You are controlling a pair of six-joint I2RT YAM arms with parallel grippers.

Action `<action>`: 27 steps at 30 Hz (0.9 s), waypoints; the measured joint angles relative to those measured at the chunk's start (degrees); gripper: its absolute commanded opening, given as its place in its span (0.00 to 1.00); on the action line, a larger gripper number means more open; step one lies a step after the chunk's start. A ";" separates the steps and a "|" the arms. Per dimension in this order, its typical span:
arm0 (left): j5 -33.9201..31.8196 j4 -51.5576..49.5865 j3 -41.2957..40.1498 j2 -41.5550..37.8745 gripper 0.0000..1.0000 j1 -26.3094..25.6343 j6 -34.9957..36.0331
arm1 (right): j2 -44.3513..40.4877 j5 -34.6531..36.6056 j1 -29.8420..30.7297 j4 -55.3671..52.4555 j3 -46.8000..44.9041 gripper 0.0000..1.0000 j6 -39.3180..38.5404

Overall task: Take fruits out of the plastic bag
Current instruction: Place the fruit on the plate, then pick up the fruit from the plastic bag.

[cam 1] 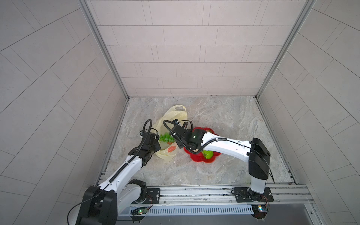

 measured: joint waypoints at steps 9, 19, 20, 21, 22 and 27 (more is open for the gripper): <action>0.57 0.07 0.00 0.52 0.00 0.00 0.00 | 15.15 -6.49 -4.92 -2.89 18.43 0.62 -1.18; 0.35 0.04 0.00 0.55 0.00 0.00 0.00 | 24.41 -8.17 -6.91 -6.80 31.50 0.62 -4.04; 0.26 0.04 0.00 0.55 0.00 0.00 0.00 | 24.96 -8.24 -7.06 -6.95 32.24 0.62 -4.24; 0.20 0.04 0.00 0.55 0.00 0.00 0.00 | 25.53 -8.37 -7.23 -7.08 32.94 0.61 -4.52; 0.09 0.04 0.00 0.55 0.00 0.00 0.00 | 26.18 -8.48 -7.43 -7.32 33.81 0.61 -4.66; -0.52 0.04 0.00 0.96 0.00 0.00 0.00 | 30.21 -9.16 -8.24 -8.57 38.51 0.59 -5.46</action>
